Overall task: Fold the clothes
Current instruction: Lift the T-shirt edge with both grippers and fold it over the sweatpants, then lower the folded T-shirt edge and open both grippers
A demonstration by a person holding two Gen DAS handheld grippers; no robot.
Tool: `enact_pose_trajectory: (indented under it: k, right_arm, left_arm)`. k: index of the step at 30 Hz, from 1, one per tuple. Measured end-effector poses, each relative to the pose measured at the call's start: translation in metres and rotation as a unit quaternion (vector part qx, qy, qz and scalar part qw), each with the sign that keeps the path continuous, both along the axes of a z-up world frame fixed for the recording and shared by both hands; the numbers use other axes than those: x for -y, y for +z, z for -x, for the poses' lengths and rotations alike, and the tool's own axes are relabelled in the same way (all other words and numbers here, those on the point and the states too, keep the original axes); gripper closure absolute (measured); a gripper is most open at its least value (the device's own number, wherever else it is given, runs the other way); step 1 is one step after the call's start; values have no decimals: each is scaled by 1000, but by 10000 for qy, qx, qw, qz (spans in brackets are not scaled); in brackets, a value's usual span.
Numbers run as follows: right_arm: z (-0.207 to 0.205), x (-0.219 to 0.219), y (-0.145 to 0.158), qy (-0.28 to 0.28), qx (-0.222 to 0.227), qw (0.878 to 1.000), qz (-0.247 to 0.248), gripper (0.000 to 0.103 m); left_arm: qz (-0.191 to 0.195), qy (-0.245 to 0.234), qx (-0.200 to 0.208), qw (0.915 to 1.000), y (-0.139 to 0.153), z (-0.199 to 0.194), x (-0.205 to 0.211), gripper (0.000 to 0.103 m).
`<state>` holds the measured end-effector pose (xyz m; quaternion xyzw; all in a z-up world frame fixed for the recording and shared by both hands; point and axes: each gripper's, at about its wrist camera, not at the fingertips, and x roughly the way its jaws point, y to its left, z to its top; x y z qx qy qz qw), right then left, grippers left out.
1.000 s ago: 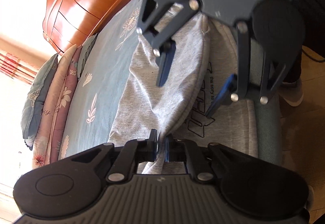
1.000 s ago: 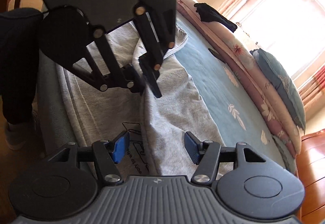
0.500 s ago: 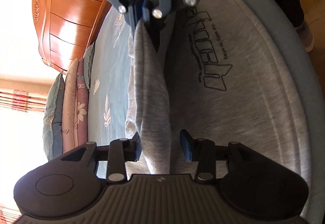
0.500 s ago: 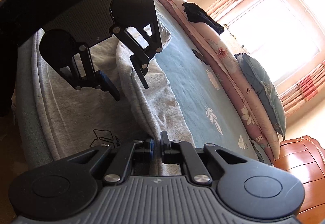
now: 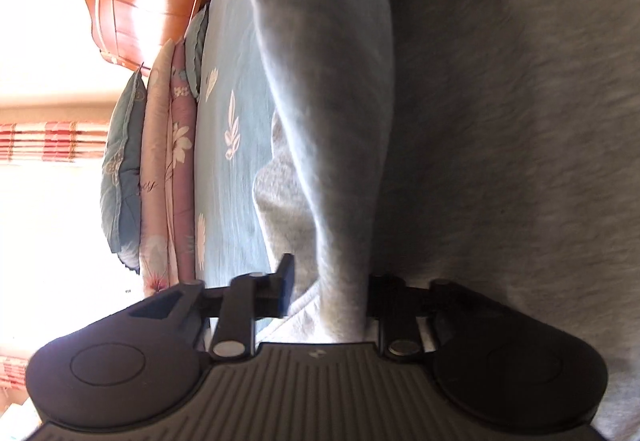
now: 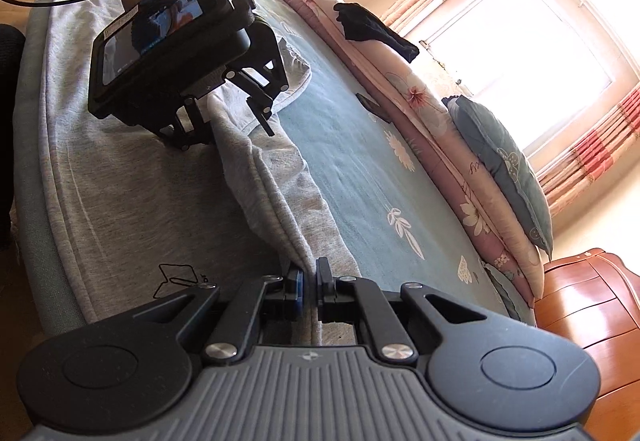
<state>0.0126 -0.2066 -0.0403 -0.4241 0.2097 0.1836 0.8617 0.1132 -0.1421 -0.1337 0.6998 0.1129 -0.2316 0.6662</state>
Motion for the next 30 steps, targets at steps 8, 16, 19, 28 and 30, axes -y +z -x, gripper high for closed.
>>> enact_pose_trajectory:
  k: [8, 16, 19, 28, 30]
  right_arm:
    - [-8, 8, 12, -232, 364, 9990, -97, 96]
    - [-10, 16, 55, -395, 978, 9939, -336, 96]
    - [0, 19, 58, -301, 895, 9951, -286, 96]
    - [38, 7, -11, 489, -527, 9958, 566, 96]
    - [37, 3, -22, 529, -837, 9934, 571, 96]
  left_arm:
    - [643, 531, 721, 9939, 63, -11, -1, 100]
    - [851, 587, 1033, 9893, 107, 0, 0, 98]
    - [574, 422, 1037, 9921, 98, 19, -4, 97]
    - [-399, -94, 395, 9984, 12, 60, -12, 95]
    - [-427, -103, 237, 9988, 2, 60, -11, 95]
